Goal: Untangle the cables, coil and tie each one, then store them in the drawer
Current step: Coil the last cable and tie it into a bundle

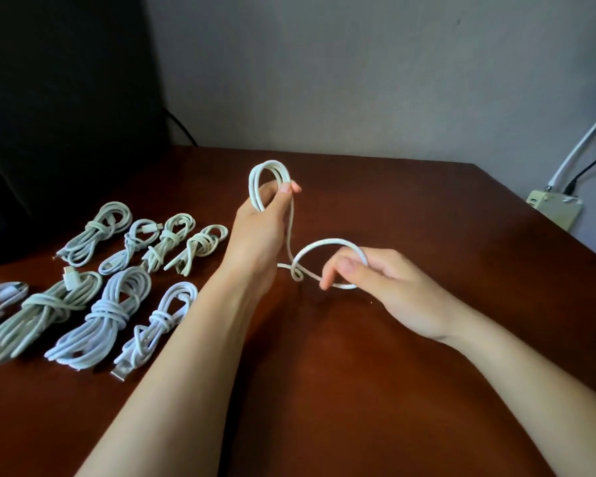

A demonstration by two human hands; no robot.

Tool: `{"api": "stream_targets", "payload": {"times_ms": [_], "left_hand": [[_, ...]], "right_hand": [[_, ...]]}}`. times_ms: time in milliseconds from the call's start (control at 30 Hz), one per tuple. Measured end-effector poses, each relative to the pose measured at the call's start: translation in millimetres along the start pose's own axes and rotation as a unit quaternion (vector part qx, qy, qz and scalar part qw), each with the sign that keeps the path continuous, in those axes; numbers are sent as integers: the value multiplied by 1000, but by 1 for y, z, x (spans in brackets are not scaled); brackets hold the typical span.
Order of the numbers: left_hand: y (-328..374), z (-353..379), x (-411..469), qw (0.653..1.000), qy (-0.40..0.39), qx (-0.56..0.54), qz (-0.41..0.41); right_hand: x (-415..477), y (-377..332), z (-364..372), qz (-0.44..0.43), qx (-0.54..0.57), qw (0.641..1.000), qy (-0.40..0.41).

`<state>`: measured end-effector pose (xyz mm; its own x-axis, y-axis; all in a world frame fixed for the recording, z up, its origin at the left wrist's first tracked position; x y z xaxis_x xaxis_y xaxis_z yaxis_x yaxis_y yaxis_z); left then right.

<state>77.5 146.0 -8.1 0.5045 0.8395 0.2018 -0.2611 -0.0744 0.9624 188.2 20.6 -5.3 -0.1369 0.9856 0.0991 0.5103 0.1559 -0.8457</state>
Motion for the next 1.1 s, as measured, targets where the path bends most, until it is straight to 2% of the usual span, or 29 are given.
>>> {"api": "stream_targets", "payload": {"times_ms": [167,300,367,467,533,600,667,800,933,1100], "left_hand": [[1,-4,0,999,19,-29,-12],[1,-9,1,993,41,-102,-43],[2,-12,2,989,53,-125,-54],[3,-20,4,988,87,-119,-50],[2,-25,6,985,106,-128,-44],[1,-27,7,982,113,-149,-37],[0,-26,8,982,107,-151,-23],[2,-21,8,991,79,-106,20],[2,-20,9,993,75,-85,37],[2,-23,11,984,87,-154,26]], "right_hand": [[3,0,-4,-40,-59,995,65],[1,-6,-13,-74,-30,990,121],[-2,-11,-19,-71,-6,994,82],[-9,-15,-25,-33,3,997,-76],[-11,-16,-25,-5,33,993,-114],[-10,-16,-25,43,38,996,-74],[-6,-14,-27,95,-3,995,-12],[-5,-3,-36,166,-83,976,115],[-5,6,-39,115,-171,957,205],[-6,3,-38,-23,-168,948,269]]}}
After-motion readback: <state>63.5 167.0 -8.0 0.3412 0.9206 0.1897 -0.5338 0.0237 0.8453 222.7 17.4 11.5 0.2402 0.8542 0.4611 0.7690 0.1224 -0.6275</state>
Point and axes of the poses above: each hand's wrist, its own x-axis towards the middle knuckle, its own z-axis out of the palm, y = z × x, the point moved 2 cm from there along x, towards the middle knuckle, and after that the axes turned 9 degrees about -y, right-handed, at the moved point
